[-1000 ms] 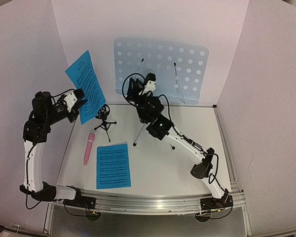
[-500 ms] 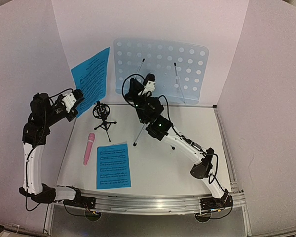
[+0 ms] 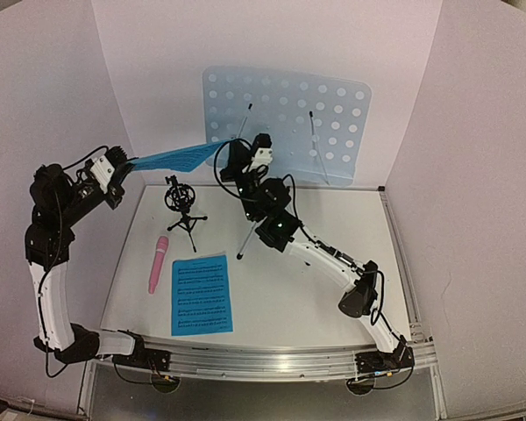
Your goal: Set up the instrument practice props
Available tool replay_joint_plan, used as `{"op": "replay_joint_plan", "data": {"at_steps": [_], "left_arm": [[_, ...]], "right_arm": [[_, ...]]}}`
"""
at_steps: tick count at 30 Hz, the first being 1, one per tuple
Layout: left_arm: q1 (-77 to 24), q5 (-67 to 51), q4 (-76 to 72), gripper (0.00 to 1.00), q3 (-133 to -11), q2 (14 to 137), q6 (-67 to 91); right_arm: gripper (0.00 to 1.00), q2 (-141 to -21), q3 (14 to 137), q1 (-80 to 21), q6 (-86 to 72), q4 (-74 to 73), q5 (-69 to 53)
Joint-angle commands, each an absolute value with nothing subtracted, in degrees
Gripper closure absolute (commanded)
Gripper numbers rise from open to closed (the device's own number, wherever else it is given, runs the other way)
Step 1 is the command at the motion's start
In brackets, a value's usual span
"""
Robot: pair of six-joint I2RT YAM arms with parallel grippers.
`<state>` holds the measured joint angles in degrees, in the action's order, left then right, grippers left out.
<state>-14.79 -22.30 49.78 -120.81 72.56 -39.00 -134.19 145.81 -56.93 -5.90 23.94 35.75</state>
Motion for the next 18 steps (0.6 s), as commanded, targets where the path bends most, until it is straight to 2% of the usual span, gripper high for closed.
{"op": "replay_joint_plan", "data": {"at_steps": [1,7,18], "left_arm": [[-14.6,-26.9,54.3,1.0,-128.1,76.4,-29.3],[-14.6,-30.3,59.8,1.0,-140.4,84.4,-16.9],[-14.7,-38.3,57.8,1.0,-138.0,87.5,0.6]], "right_arm": [[1.0,-132.5,145.5,-57.6,-4.7,30.3,33.4],[1.0,-131.8,144.9,-57.7,-5.9,30.2,35.3],[1.0,-130.6,144.6,-57.7,-7.5,27.2,37.7]]}}
